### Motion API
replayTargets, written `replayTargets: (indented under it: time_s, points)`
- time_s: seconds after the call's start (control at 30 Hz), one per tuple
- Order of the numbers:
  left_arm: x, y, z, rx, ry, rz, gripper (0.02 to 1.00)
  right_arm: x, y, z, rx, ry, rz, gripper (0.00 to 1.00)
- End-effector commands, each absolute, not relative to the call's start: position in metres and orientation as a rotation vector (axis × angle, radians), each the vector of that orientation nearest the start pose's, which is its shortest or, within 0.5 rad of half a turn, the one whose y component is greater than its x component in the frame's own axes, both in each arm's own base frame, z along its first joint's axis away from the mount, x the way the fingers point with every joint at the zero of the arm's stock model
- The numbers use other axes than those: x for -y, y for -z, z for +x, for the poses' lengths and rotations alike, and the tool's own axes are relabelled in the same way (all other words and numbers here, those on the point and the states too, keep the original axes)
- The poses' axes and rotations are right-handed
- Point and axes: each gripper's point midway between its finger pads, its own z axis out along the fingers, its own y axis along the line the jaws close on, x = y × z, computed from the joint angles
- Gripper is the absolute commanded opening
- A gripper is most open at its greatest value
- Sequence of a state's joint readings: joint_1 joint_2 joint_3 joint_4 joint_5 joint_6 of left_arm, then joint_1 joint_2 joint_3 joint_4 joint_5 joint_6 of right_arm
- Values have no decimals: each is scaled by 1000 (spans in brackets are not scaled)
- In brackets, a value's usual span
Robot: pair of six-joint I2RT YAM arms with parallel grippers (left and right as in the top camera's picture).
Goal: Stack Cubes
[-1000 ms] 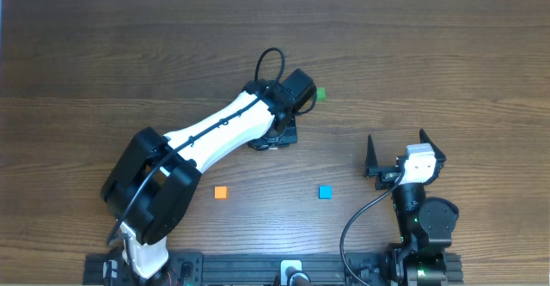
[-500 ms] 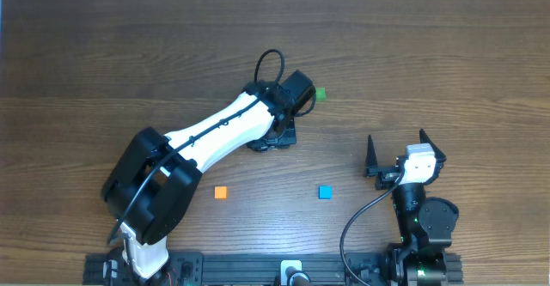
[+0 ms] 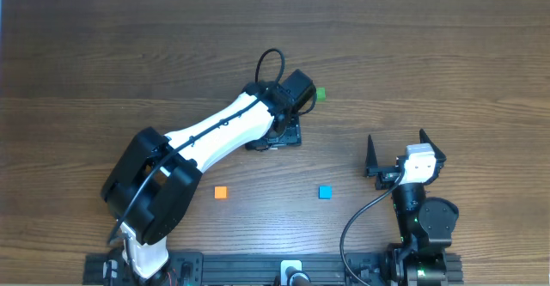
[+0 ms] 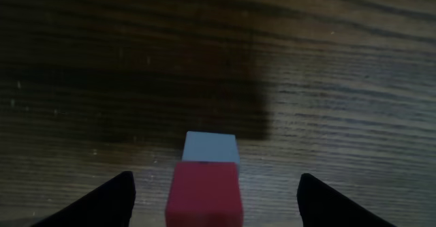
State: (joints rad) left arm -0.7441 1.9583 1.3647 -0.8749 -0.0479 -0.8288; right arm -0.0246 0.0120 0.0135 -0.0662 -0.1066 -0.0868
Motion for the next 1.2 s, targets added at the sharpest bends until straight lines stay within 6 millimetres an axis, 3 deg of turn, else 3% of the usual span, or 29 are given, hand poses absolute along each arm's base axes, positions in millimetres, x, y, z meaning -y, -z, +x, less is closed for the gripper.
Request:
replayTargets:
  time_s: [0.03,0.17,0.3,0.4,0.6,0.8,0.97,1.2]
  points:
    - [253,-28,286,-3029,75,-115,766,-11,-159,246,-1630,4,-134,993]
    - [252,-65,293,-2953,154,-90,772,-11,-159,246,-1630,4,-134,991]
    - [243,-117,298,-2834,223,-81,969,-11,-159,246,-1630,4,-134,991]
    - [234,-147,292,-2775,240,-4,1000,-11,-159,246,-1630,4,-134,991]
    - [202,-171,259,-2796,138,20,1000,-11,-159,246,-1630,4,-134,993]
    - [174,-156,237,-2823,20,5,998,-11,-159,246,-1630,4,-134,993]
    - [158,-117,221,-2837,8,3,1000,-11,-159,246,-1630,4,-134,993]
    - [152,-64,204,-2882,105,-23,985,-11,-159,246,-1630,4,-134,991]
